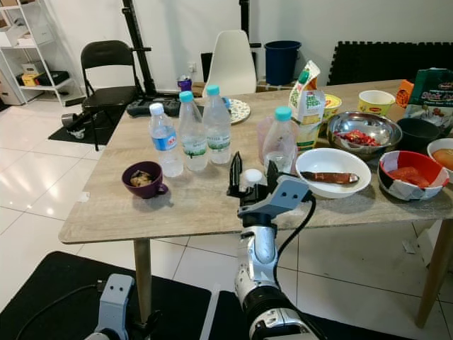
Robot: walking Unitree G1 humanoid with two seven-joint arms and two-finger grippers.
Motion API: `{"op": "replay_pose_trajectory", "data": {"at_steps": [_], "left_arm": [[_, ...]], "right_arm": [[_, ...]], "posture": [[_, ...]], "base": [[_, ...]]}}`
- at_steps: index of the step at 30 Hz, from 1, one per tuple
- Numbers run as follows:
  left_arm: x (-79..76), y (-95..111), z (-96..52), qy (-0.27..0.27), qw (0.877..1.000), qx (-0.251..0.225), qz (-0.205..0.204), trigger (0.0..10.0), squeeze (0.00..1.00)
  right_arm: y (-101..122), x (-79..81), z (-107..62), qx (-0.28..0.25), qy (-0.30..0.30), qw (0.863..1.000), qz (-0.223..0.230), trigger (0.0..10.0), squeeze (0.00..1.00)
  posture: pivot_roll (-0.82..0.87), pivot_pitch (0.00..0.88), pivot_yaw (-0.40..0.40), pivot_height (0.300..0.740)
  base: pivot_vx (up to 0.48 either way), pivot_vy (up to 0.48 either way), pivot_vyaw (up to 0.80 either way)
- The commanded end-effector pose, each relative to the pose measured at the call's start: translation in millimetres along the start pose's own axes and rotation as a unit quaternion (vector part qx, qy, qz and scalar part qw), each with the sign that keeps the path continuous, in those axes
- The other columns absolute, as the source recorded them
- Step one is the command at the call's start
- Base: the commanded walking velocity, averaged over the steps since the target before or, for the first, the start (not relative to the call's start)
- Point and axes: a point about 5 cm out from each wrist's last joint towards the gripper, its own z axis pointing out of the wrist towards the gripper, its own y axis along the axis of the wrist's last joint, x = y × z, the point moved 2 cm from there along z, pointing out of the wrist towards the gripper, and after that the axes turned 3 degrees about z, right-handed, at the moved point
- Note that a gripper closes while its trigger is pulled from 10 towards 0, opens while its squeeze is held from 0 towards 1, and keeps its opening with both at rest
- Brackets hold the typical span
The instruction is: Restocking fridge
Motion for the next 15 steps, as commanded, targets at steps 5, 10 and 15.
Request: {"op": "replay_pose_trajectory", "data": {"at_steps": [5,10,15], "left_arm": [[9.5,-9,-3.9,0.014,1.0,0.015,0.005,10.0,0.0],[6.6,-5,-2.5,0.009,1.0,0.007,0.009,10.0,0.0],[3.2,-1,-2.2,0.006,1.0,-0.004,0.009,10.0,0.0]], "right_arm": [[19,28.5,20.4,-0.037,0.03,0.997,0.061,10.0,0.0],[54,18.0,25.1,-0.088,0.138,0.987,-0.01,10.0,0.0],[72,-3.6,19.2,-0.11,0.145,0.982,-0.052,10.0,0.0]], "posture": [[0.03,0.177,0.084,0.74],[0.02,0.173,0.085,0.74],[0.01,0.162,0.088,0.74]], "base": [[0.0,0.0,0.0],[0.0,0.0,0.0],[0.0,0.0,0.0]]}}
